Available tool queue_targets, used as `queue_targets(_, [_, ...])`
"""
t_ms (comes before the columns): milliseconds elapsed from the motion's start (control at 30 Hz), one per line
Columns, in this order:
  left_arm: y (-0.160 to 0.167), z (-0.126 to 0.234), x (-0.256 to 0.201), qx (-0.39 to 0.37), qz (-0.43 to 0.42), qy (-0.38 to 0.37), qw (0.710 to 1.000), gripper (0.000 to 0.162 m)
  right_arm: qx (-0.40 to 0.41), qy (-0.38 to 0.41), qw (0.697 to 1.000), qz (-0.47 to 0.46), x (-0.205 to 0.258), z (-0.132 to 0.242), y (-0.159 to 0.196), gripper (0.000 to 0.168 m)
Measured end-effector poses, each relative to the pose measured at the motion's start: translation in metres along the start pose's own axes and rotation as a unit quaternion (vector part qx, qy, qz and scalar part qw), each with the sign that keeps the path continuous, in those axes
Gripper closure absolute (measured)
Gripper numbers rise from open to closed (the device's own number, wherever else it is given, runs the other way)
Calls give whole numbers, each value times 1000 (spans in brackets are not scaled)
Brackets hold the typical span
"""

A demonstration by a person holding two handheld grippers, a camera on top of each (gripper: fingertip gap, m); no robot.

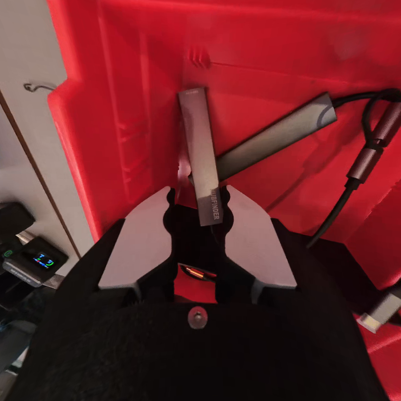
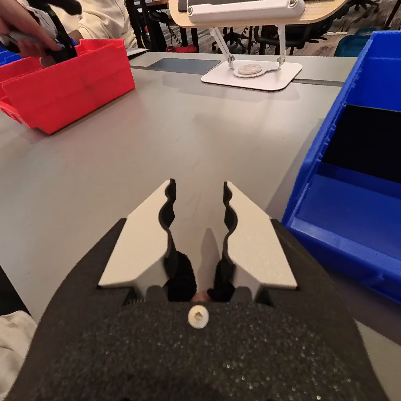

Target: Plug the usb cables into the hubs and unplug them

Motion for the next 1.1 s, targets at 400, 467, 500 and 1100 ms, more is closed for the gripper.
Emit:
queue_targets(400, [-2, 69, -2, -151, -128, -54, 979, 139, -10, -1, 1000, 3, 4, 0, -3, 126])
queue_targets(467, [-2, 104, 0, -215, -173, -90, 957, 140, -20, -14, 1000, -8, 8, 0, -5, 126])
queue_targets(500, [-1, 125, -2, -254, -201, -111, 940, 140, -26, -23, 999, -12, 11, 0, -7, 126])
queue_targets(1100, [212, 245, -285, -689, -566, -378, 251, 140, -145, -217, 954, 145, 75, -16, -123, 114])
Point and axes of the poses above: each gripper's, where its closed fingertips meet, z back along the fingers, y out of its underside, x = y × z across the jaws, the point moved 6 cm from there along z, back along the fingers, and after that the axes turned 5 degrees about -x, right-handed, at the moved point
